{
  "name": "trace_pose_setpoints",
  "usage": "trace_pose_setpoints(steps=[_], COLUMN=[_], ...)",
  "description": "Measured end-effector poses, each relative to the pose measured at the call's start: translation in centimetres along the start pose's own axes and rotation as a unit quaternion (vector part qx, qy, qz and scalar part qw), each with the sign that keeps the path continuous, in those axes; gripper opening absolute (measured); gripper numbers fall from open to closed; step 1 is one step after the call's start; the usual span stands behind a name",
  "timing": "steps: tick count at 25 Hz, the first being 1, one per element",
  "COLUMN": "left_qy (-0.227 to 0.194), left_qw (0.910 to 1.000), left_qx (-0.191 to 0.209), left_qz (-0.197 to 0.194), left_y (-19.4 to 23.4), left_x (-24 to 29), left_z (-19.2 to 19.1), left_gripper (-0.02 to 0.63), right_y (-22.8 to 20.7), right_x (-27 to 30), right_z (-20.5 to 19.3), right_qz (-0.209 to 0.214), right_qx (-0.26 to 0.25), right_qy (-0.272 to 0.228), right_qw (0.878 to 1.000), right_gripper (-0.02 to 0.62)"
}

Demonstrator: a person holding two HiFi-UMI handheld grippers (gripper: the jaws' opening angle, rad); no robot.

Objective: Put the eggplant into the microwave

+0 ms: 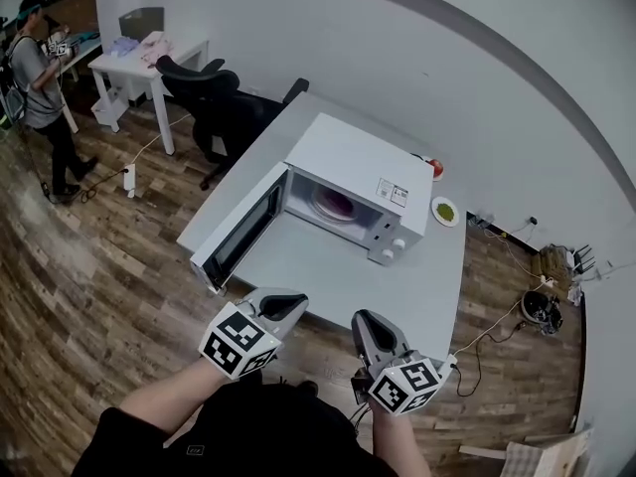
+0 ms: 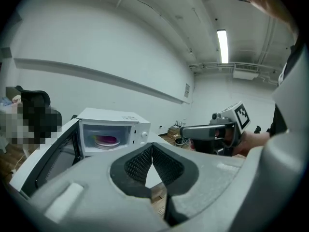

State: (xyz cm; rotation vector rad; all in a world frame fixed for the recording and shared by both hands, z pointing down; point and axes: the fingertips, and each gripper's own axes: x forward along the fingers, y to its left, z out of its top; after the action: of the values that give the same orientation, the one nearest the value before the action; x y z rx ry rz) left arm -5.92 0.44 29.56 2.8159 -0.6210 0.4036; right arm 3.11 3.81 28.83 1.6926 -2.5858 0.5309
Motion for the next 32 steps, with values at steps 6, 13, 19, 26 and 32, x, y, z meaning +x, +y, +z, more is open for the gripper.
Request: trace_pose_setpoints(steps=[6, 13, 19, 26, 32], left_qy=[-0.033, -0.059, -0.080, -0.105, -0.116], left_qw=[0.9989, 0.9971, 0.9961, 0.9942, 0.9916], left_qx=[-0.022, -0.022, -0.017, -0.009, 0.044], left_qz=[0.025, 0.043, 0.035, 0.021, 0.038], left_y=[-2.5, -4.0, -5.4, -6.1, -6.4], left_x=[-0.3, 0.1, 0.2, -0.3, -1.4], left_z=[1.9, 4.0, 5.3, 6.9, 8.9], left_gripper=[0.009, 0.009, 0.009, 0.009, 0.009], right_y=[-0.9, -0.8, -0.3, 0.4, 0.7], right_x=[-3.3, -4.4, -5.1, -5.7, -5.8], right_z=[1.2, 2.4, 3.7, 5.3, 6.6], right_qz=[0.028, 0.053, 0.067, 0.078, 0.081], right_qx=[-0.001, -0.020, -0.023, -0.029, -0.029], right_qy=[-0.024, -0.028, -0.045, -0.064, -0.074], right_qw=[0.999, 0.998, 0.996, 0.994, 0.994], right_gripper=[0.023, 0.015, 0.015, 0.015, 0.015])
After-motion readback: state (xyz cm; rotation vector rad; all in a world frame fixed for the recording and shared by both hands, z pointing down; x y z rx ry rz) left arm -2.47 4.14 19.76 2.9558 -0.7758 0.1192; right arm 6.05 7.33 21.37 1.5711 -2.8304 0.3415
